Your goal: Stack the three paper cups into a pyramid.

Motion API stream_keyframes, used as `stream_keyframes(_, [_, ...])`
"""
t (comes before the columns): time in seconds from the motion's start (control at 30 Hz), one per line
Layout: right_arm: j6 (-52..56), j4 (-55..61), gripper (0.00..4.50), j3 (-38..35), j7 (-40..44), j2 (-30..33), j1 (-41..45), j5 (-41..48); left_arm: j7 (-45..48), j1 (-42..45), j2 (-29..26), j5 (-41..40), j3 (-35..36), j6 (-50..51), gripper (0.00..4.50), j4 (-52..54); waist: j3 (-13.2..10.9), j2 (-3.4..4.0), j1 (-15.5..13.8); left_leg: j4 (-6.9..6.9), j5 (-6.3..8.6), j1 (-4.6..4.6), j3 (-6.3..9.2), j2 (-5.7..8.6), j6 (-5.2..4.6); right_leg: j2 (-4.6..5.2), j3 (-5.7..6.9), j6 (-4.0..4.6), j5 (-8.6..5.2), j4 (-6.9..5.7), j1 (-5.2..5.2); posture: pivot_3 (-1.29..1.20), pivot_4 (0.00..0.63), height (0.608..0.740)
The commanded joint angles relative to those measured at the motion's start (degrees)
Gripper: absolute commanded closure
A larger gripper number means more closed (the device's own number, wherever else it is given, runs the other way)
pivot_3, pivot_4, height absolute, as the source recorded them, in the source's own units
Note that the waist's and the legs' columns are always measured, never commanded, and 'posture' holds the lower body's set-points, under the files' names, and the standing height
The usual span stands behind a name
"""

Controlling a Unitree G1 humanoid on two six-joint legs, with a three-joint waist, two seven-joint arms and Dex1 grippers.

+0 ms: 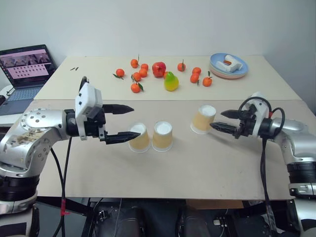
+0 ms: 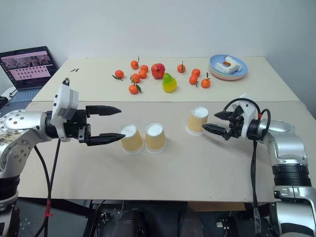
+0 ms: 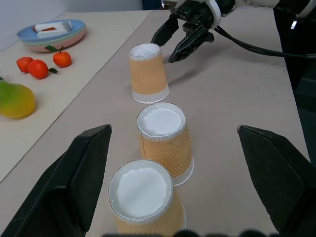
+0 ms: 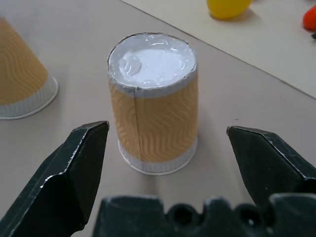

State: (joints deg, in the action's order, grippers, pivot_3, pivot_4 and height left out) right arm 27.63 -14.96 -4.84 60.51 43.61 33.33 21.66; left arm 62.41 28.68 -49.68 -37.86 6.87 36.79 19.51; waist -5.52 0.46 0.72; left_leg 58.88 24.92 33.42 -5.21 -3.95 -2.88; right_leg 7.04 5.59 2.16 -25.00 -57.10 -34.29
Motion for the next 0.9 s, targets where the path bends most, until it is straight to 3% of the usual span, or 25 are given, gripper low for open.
stream_keyframes(0.03, [-0.3,1.7,0.00,0.2,0.0,-1.0,2.0,0.4,-0.5,1.2,-0.7,-0.1,0.6,-0.4,0.14,1.5,0.0,0.00,0.0,0.00,0.00,0.00,0.00,0.00,0.00,0.00,-0.01,0.00,0.00,0.00,0.00,0.00,0.150,0.638])
stream_keyframes(0.57, [-2.6,-4.1,0.00,2.1,-1.3,-6.3,9.3,-1.9,-0.9,-0.4,-1.4,-0.8,1.8,-0.3,0.14,1.8,0.0,0.01,0.0,0.00,0.00,0.02,0.01,0.01,0.01,-0.01,-0.03,0.00,0.00,0.00,-0.02,0.00,0.150,0.638])
stream_keyframes(0.9, [-2.8,-4.6,0.00,1.4,-1.5,-6.9,8.7,-2.0,-1.6,-8.0,-0.4,2.0,6.7,-7.4,0.14,-0.8,0.0,0.04,0.2,0.00,0.00,0.01,0.01,0.00,0.01,-0.01,-0.05,0.00,0.00,-0.02,-0.05,0.00,0.150,0.638])
